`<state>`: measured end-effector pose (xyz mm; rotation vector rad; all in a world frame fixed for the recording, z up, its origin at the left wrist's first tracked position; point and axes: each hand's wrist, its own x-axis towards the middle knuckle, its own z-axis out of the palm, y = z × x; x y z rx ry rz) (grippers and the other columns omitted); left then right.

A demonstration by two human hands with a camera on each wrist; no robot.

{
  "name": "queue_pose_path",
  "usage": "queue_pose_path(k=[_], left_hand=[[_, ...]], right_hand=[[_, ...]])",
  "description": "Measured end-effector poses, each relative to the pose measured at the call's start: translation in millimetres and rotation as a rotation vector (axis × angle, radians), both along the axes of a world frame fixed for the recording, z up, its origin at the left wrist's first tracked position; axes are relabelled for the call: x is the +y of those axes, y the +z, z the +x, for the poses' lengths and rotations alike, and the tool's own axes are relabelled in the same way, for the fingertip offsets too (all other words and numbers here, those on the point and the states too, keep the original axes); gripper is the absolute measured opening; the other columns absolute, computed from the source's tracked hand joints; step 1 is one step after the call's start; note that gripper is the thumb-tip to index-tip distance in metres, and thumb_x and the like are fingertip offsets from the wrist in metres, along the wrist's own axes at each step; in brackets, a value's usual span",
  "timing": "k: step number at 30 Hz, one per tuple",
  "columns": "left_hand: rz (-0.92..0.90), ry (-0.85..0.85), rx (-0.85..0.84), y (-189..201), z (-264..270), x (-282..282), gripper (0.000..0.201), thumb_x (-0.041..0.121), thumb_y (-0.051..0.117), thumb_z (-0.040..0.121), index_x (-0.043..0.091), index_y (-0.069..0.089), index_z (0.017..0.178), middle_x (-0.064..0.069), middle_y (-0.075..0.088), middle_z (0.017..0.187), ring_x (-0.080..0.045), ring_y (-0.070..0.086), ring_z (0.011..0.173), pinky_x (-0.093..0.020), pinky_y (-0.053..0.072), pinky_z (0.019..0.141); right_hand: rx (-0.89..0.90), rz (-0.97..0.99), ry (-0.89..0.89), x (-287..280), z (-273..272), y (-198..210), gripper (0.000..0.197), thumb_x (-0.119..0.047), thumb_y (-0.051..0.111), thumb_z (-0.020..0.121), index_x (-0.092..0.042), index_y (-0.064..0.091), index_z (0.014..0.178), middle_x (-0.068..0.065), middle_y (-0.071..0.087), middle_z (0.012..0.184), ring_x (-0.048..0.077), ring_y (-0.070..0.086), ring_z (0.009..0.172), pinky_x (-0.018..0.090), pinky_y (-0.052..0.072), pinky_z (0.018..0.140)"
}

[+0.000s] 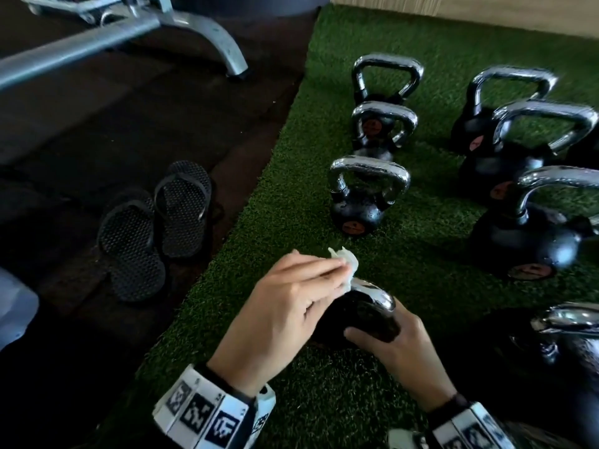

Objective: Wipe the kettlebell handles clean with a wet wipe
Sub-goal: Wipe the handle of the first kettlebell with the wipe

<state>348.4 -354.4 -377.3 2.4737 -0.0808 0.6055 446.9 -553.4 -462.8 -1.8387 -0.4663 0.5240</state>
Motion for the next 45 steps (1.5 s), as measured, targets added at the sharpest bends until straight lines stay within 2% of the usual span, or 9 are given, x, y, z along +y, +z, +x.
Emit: queue_pose_path(k=[4, 9, 12, 18, 28, 35, 38, 42, 45], left_hand=[[-0.1, 0.049, 0.029, -3, -3, 18, 0.033, 0.023, 0.063, 0.1, 0.026, 0.068, 0.132, 0.019, 0.066, 0.133, -0.002, 0.06, 0.124, -0.06, 0.036, 0.117], [0.083, -0.001, 0.013, -10, -5, 19, 0.038, 0.02, 0.063, 0.099, 0.022, 0.064, 0.137, 0.015, 0.063, 0.139, -0.004, 0.057, 0.126, -0.057, 0.031, 0.121], [-0.107, 0.038, -0.059, -18, -7, 23, 0.032, 0.02, 0.06, 0.101, 0.019, 0.068, 0.132, 0.014, 0.066, 0.135, -0.002, 0.06, 0.126, -0.056, 0.035, 0.119], [-0.447, 0.122, -0.088, -37, -16, 40, 0.03, 0.008, 0.059, 0.101, 0.008, 0.067, 0.129, 0.001, 0.071, 0.128, -0.013, 0.068, 0.12, -0.041, 0.059, 0.097], [-0.899, 0.2, 0.027, -80, -16, 37, 0.031, 0.023, 0.058, 0.102, 0.021, 0.069, 0.131, 0.011, 0.071, 0.128, -0.005, 0.064, 0.124, -0.014, 0.05, 0.098], [-1.039, 0.34, 0.075, -102, -16, 23, 0.018, 0.033, 0.07, 0.083, 0.048, 0.079, 0.087, 0.026, 0.075, 0.101, 0.005, 0.069, 0.107, -0.005, 0.05, 0.084], [-1.003, 0.353, 0.023, -109, -18, 21, 0.02, 0.037, 0.075, 0.08, 0.053, 0.077, 0.091, 0.025, 0.075, 0.102, 0.005, 0.069, 0.107, -0.006, 0.05, 0.086], [-0.976, 0.36, -0.029, -110, -9, 18, 0.024, 0.036, 0.077, 0.08, 0.026, 0.082, 0.102, 0.013, 0.078, 0.106, -0.007, 0.072, 0.111, -0.009, 0.052, 0.089], [-0.887, 0.311, -0.023, -100, 10, 24, 0.019, 0.029, 0.078, 0.084, 0.039, 0.078, 0.1, 0.021, 0.076, 0.103, -0.001, 0.072, 0.105, -0.01, 0.053, 0.087]], right_hand=[[-0.119, 0.063, -0.08, 12, -3, -5, 0.032, -0.032, 0.088, 0.069, -0.036, 0.073, 0.098, -0.01, 0.073, 0.102, 0.003, 0.07, 0.098, 0.029, 0.058, 0.085], [-0.13, 0.052, -0.033, 4, 2, -6, 0.034, -0.036, 0.088, 0.068, -0.035, 0.072, 0.099, -0.01, 0.075, 0.099, 0.004, 0.071, 0.095, 0.028, 0.058, 0.081], [-0.167, 0.042, -0.024, 5, 2, -6, 0.031, -0.034, 0.088, 0.07, -0.028, 0.074, 0.097, -0.01, 0.073, 0.099, 0.006, 0.07, 0.096, 0.033, 0.058, 0.084], [-0.082, 0.05, -0.05, 4, 4, -10, 0.031, -0.028, 0.091, 0.07, -0.023, 0.073, 0.095, -0.002, 0.073, 0.097, 0.015, 0.071, 0.093, 0.051, 0.059, 0.082], [-0.08, 0.079, -0.087, 5, 3, -16, 0.037, -0.032, 0.092, 0.067, -0.023, 0.071, 0.097, -0.003, 0.075, 0.095, 0.011, 0.072, 0.09, 0.044, 0.06, 0.08], [-0.025, 0.124, -0.1, 6, 1, -16, 0.049, -0.038, 0.09, 0.064, -0.014, 0.071, 0.102, 0.002, 0.077, 0.099, 0.02, 0.073, 0.097, 0.053, 0.058, 0.087], [-0.049, 0.101, -0.123, 7, -2, -13, 0.046, -0.033, 0.09, 0.064, -0.013, 0.071, 0.101, -0.002, 0.077, 0.097, 0.013, 0.073, 0.094, 0.045, 0.06, 0.086], [-0.175, 0.014, -0.109, 2, -12, -7, 0.038, -0.019, 0.093, 0.067, -0.026, 0.069, 0.095, -0.007, 0.073, 0.091, 0.007, 0.069, 0.088, 0.029, 0.058, 0.076], [-0.353, 0.005, 0.016, -5, -17, -5, 0.043, -0.002, 0.087, 0.07, -0.034, 0.071, 0.094, -0.011, 0.065, 0.092, 0.009, 0.066, 0.086, 0.019, 0.053, 0.07]])
